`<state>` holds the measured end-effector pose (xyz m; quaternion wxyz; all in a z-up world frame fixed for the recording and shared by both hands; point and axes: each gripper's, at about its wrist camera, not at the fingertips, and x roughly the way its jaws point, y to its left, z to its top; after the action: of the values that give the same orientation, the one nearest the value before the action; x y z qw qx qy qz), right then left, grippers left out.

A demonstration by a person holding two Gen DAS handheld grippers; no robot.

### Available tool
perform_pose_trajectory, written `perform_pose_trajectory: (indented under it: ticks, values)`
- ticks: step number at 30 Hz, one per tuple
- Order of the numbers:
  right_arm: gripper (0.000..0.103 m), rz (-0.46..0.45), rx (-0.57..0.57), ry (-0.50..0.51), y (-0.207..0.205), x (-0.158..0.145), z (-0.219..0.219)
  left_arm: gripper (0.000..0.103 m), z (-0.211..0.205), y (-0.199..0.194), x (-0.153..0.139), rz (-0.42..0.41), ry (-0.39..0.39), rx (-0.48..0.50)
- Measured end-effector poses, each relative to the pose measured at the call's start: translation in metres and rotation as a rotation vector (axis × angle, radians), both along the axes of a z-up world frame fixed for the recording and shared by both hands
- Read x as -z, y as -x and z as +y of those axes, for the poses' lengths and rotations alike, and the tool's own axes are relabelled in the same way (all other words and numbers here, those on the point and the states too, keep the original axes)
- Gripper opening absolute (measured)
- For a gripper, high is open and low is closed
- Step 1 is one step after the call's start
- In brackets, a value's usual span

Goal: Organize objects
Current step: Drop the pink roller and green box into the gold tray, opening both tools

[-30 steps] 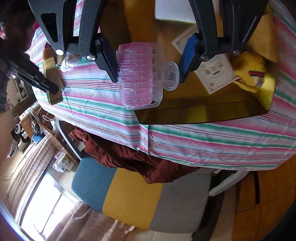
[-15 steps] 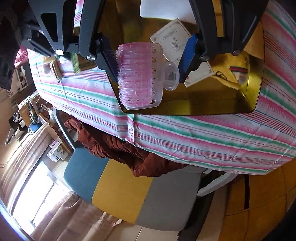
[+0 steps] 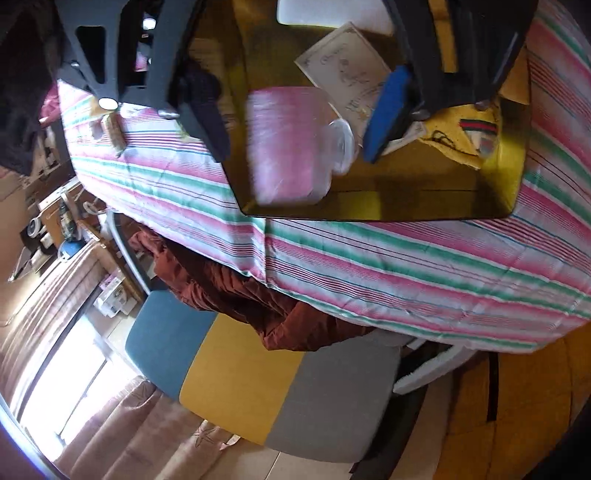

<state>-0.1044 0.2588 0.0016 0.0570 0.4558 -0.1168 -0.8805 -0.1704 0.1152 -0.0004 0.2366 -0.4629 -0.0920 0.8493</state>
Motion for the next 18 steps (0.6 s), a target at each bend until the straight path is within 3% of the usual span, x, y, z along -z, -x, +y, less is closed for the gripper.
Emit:
perform_pose_trajectory:
  ticks: [1, 8, 14, 18]
  values:
    - [0.042, -0.004, 0.009, -0.008, 0.001, 0.001, -0.001, 0.079, -0.002, -0.001, 0.0, -0.002, -0.009, -0.01]
    - [0.044, -0.003, 0.021, -0.041, -0.013, 0.005, -0.004, 0.079, -0.021, -0.022, -0.001, 0.038, 0.028, -0.047]
    - [0.054, -0.008, 0.031, -0.062, -0.028, 0.009, -0.006, 0.08, -0.035, -0.05, -0.004, 0.094, 0.079, -0.081]
    - [0.08, 0.009, 0.038, -0.084, -0.037, 0.007, -0.009, 0.085, -0.043, -0.067, -0.009, 0.139, 0.108, -0.106]
